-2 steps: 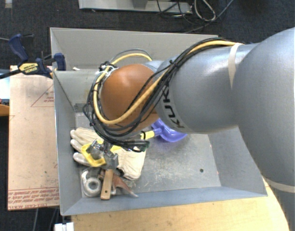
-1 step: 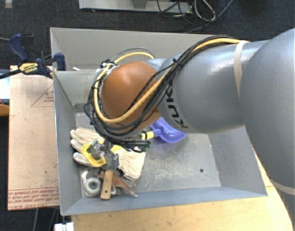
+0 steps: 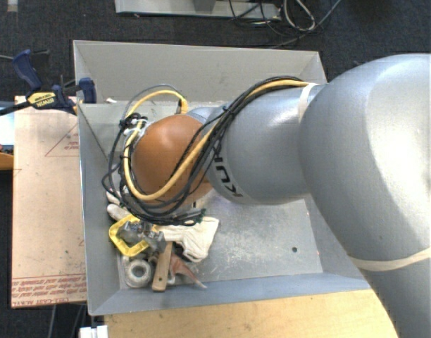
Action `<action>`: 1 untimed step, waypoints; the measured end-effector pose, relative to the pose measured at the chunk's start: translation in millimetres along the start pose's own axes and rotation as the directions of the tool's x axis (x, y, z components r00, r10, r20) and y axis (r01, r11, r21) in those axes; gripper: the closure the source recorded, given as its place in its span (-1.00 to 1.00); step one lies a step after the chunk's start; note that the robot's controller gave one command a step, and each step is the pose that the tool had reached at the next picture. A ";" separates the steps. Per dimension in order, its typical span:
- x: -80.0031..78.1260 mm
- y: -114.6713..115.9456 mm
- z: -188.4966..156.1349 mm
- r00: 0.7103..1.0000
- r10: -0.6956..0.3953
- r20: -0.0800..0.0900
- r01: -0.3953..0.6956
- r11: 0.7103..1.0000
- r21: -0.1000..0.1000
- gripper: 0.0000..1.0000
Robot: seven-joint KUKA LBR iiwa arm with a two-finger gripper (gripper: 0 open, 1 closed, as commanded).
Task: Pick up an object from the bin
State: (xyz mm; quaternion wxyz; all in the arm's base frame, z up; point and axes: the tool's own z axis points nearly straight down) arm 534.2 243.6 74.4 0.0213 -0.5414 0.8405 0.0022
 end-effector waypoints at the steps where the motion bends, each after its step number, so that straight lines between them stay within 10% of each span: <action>1: -0.4 2.6 -104.6 0.982 0.187 -0.003 -0.187 0.982 -0.005 1.00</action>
Offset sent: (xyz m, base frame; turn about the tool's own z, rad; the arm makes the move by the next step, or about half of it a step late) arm -0.0004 0.0079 0.0887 0.0078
